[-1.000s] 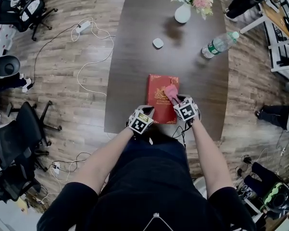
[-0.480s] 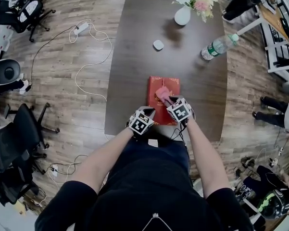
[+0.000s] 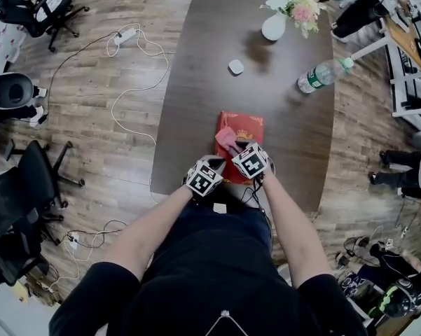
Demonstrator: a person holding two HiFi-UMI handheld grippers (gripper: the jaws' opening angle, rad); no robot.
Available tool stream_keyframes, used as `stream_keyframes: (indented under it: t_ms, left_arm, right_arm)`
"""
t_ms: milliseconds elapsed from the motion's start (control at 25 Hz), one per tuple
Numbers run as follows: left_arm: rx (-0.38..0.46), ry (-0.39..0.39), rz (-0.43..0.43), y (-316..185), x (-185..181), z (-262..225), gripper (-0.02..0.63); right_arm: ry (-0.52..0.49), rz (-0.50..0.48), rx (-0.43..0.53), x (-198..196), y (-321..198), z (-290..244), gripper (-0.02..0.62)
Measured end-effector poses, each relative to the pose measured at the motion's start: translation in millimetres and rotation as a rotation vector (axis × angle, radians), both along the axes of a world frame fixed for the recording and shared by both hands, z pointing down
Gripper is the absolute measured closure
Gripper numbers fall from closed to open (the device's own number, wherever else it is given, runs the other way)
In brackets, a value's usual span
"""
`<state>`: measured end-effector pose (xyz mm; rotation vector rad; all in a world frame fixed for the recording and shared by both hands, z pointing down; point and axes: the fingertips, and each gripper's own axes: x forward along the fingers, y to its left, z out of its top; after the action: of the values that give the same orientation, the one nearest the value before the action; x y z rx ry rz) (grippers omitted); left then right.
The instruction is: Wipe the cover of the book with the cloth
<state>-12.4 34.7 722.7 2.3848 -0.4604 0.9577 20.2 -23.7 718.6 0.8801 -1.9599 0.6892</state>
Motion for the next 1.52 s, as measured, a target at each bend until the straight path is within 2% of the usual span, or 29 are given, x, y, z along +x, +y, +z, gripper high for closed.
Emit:
stream_keyframes:
  t_ms: [280, 1040, 1520]
  left_arm:
    - [0.004, 0.027, -0.004, -2, -3, -4, 0.611]
    - [-0.001, 0.018, 0.007, -1, -5, -3, 0.611]
    - [0.001, 0.02, -0.002, -2, -2, -6, 0.611]
  right_arm:
    - [-0.028, -0.003, -0.006, -19, -4, -2, 0.502]
    - [-0.082, -0.035, -0.005, -58, -20, -7, 0.502]
    - [-0.084, -0.043, -0.005, -50, -17, -5, 0.502]
